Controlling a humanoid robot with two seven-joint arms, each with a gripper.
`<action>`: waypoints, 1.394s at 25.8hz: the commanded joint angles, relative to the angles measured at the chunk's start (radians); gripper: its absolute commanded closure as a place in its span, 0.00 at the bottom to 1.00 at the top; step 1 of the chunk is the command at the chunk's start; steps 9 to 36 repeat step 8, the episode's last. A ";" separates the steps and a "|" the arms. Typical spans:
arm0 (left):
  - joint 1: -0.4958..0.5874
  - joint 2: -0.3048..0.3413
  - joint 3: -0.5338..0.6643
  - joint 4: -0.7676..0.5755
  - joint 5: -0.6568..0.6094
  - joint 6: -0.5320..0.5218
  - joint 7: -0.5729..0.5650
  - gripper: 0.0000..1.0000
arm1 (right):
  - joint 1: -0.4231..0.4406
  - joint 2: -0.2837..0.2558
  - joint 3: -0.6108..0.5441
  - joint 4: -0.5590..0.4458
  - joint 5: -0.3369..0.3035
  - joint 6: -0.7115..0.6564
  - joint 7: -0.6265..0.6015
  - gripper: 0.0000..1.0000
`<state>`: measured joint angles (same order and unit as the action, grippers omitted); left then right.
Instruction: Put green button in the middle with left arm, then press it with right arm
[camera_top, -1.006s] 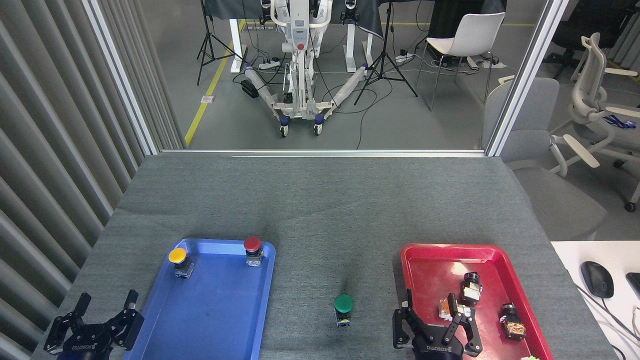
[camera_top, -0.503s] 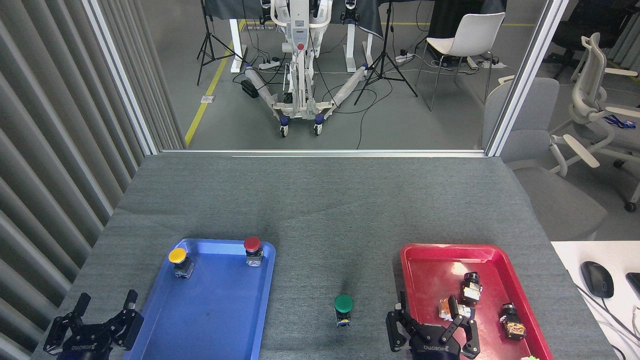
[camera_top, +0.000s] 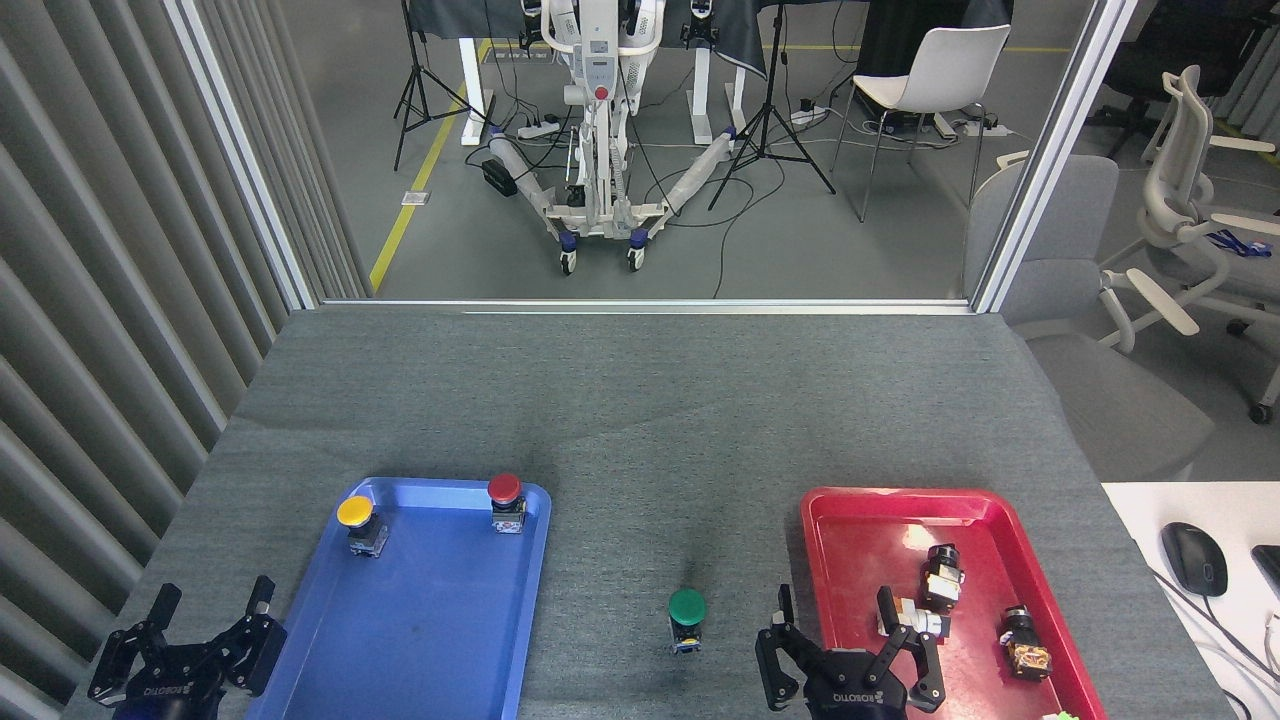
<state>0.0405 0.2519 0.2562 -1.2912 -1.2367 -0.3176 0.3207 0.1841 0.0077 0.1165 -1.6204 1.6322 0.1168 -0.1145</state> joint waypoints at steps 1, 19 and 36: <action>-0.014 0.001 0.000 0.012 0.000 -0.005 -0.002 0.01 | 0.000 -0.002 0.000 0.001 0.000 0.001 -0.005 0.00; -0.031 0.029 0.000 0.035 0.000 -0.015 -0.002 0.01 | 0.000 0.003 -0.001 0.001 0.000 0.003 -0.005 0.00; -0.031 0.029 0.000 0.035 0.000 -0.015 -0.002 0.01 | 0.000 0.003 -0.001 0.001 0.000 0.003 -0.005 0.00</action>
